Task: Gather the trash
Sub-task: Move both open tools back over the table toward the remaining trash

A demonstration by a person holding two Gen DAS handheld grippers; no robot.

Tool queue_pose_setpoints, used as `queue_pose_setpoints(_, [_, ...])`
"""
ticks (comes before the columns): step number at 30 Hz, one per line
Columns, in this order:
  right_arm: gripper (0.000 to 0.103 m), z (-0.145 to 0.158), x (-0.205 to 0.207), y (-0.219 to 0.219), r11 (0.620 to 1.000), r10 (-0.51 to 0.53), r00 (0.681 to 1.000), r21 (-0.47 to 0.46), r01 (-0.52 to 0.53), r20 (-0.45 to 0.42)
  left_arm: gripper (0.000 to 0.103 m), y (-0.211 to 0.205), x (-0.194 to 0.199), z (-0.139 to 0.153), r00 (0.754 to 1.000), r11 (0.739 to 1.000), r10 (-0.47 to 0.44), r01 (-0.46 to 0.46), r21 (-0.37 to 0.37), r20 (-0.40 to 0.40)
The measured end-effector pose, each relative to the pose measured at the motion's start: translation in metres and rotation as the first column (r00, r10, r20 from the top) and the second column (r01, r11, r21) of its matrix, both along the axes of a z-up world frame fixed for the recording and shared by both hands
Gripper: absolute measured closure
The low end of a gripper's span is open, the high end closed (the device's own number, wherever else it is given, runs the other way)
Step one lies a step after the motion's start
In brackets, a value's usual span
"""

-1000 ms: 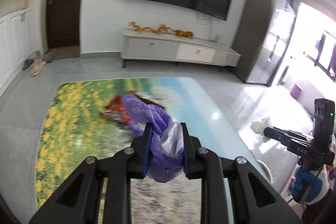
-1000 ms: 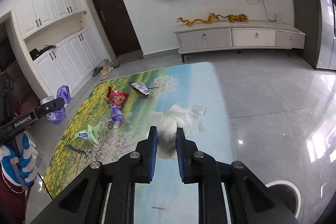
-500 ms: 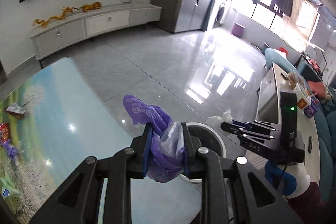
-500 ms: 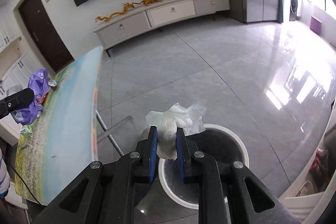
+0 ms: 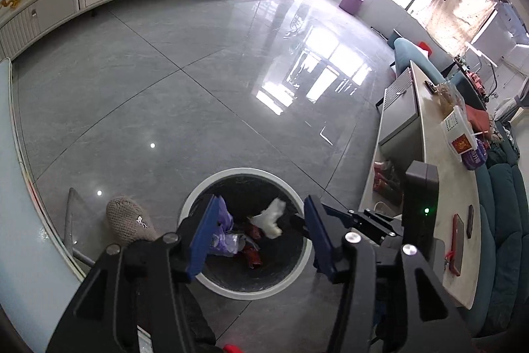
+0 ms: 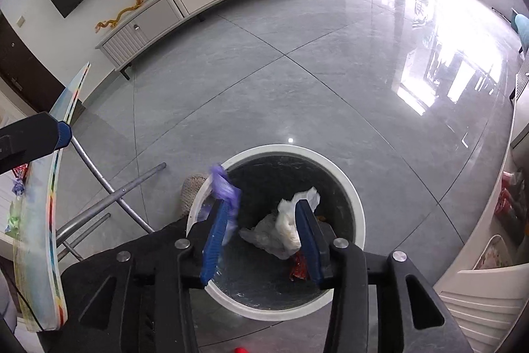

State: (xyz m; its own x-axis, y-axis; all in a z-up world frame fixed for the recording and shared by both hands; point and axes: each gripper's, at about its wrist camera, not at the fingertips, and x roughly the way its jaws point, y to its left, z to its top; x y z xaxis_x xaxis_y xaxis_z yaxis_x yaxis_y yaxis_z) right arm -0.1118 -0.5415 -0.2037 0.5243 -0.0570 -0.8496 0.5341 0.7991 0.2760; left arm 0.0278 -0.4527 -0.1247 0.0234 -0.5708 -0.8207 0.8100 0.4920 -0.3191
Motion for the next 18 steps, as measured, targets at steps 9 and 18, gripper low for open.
queue_pose_setpoints(9, [0.063,0.021,0.002,0.006,1.0,0.009,0.999,-0.018,-0.008,0.05,0.051,0.048,0.006,0.032,0.99,0.997,0.071,-0.065,-0.052,0.125])
queue_pose_setpoints(18, [0.055,0.079,0.01,0.045,0.994,0.068,0.988,-0.095,-0.055,0.141,0.048,0.143,0.007,0.083,0.887,0.955,0.296,-0.268,-0.125,0.355])
